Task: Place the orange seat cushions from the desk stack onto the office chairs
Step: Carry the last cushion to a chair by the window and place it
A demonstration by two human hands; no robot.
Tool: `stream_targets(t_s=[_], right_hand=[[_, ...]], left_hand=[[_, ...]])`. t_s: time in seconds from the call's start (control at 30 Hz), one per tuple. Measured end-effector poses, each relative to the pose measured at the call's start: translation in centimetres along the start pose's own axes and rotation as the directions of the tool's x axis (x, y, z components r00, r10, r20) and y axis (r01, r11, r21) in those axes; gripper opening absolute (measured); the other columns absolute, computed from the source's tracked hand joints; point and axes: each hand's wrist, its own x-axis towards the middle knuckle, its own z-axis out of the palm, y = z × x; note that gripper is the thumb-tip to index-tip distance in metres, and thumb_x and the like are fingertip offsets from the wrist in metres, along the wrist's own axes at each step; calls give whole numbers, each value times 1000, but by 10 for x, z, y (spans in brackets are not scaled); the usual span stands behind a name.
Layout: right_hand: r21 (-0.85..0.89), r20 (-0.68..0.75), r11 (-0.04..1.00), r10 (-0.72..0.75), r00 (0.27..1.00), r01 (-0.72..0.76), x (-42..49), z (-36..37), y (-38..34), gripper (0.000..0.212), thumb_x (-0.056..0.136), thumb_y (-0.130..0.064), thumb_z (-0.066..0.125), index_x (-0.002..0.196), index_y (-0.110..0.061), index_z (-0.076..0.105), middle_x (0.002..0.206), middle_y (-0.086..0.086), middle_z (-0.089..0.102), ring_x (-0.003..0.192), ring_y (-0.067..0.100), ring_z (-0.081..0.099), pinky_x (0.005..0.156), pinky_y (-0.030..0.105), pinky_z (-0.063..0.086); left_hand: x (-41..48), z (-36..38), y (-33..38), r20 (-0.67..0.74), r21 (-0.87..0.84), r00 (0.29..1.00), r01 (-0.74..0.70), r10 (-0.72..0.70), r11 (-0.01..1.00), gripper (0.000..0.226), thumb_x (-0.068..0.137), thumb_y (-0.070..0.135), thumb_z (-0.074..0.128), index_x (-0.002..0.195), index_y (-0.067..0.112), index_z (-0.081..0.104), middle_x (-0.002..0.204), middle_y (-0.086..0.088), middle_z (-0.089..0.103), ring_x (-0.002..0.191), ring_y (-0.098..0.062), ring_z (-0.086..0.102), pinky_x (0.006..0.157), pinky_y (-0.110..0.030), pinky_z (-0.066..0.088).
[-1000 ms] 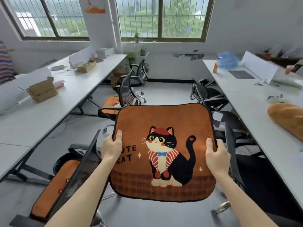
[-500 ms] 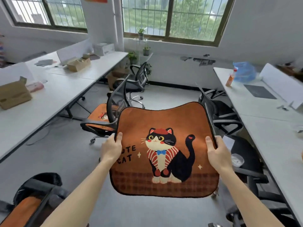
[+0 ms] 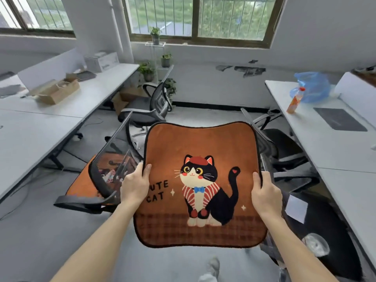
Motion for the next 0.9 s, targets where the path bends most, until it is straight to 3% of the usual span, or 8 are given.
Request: stream_targets(t_s=[0.07, 0.17, 0.23, 0.4, 0.5, 0.73, 0.83, 0.9], right_hand=[[41, 29, 999, 12, 1000, -13, 53, 23, 0, 33, 106, -38, 39, 114, -12, 59, 76, 7, 62, 78, 39, 64, 63, 37, 39], [52, 84, 998, 25, 996, -30, 135, 55, -9, 33, 106, -39, 39, 117, -14, 59, 83, 9, 64, 81, 37, 61, 67, 37, 37], [76, 146, 997, 6, 989, -17, 191, 74, -22, 31, 107, -38, 40, 112, -14, 57, 75, 1, 58, 76, 34, 57, 65, 37, 35], [139, 250, 990, -56, 967, 21, 310, 120, -68, 26, 106, -40, 40, 102, -18, 54, 70, -1, 60, 64, 11, 53, 60, 37, 35], [186, 313, 982, -86, 946, 28, 370, 156, -93, 27, 106, -41, 41, 102, -18, 54, 73, 2, 63, 67, 16, 59, 56, 31, 38], [284, 488, 959, -126, 864, -21, 512, 260, -149, 23, 102, -37, 54, 119, -21, 53, 104, -4, 68, 86, 9, 67, 54, 13, 46], [232, 504, 973, -139, 852, 22, 579, 301, -179, 13, 104, -34, 51, 115, -27, 51, 105, -5, 67, 88, 10, 66, 62, 20, 48], [225, 478, 974, -141, 867, 34, 617, 318, -202, 8, 106, -32, 47, 112, -29, 50, 99, -9, 65, 86, 12, 65, 67, 29, 50]], left_hand=[[46, 26, 16, 23, -11, 999, 38, -38, 999, 56, 103, 53, 33, 139, 15, 52, 110, -21, 69, 104, -41, 64, 81, -46, 51], [110, 53, 39, 35, 0, 995, 97, -97, 995, 51, 103, 53, 31, 130, 18, 56, 107, -17, 70, 99, -38, 64, 71, -40, 46], [153, 70, 54, 39, -27, 990, 134, -133, 991, 49, 103, 54, 31, 125, 20, 57, 104, -13, 70, 96, -36, 64, 70, -38, 45], [255, 99, 83, 22, -96, 982, 187, -186, 978, 49, 102, 55, 31, 122, 19, 58, 103, -7, 70, 94, -31, 65, 79, -42, 52], [318, 119, 88, 1, -112, 979, 202, -203, 973, 50, 102, 56, 30, 123, 20, 58, 102, -6, 70, 93, -30, 64, 79, -41, 51], [491, 158, 91, -31, -192, 973, 221, -231, 956, 50, 102, 55, 31, 113, 15, 59, 79, -1, 64, 76, -25, 61, 68, -36, 42], [577, 163, 102, -23, -220, 976, 207, -217, 953, 51, 101, 56, 31, 113, 14, 56, 80, -4, 65, 82, -29, 63, 73, -41, 47], [627, 162, 111, -22, -238, 975, 208, -219, 949, 59, 99, 60, 30, 124, 13, 55, 98, -8, 68, 97, -33, 63, 86, -48, 51]])
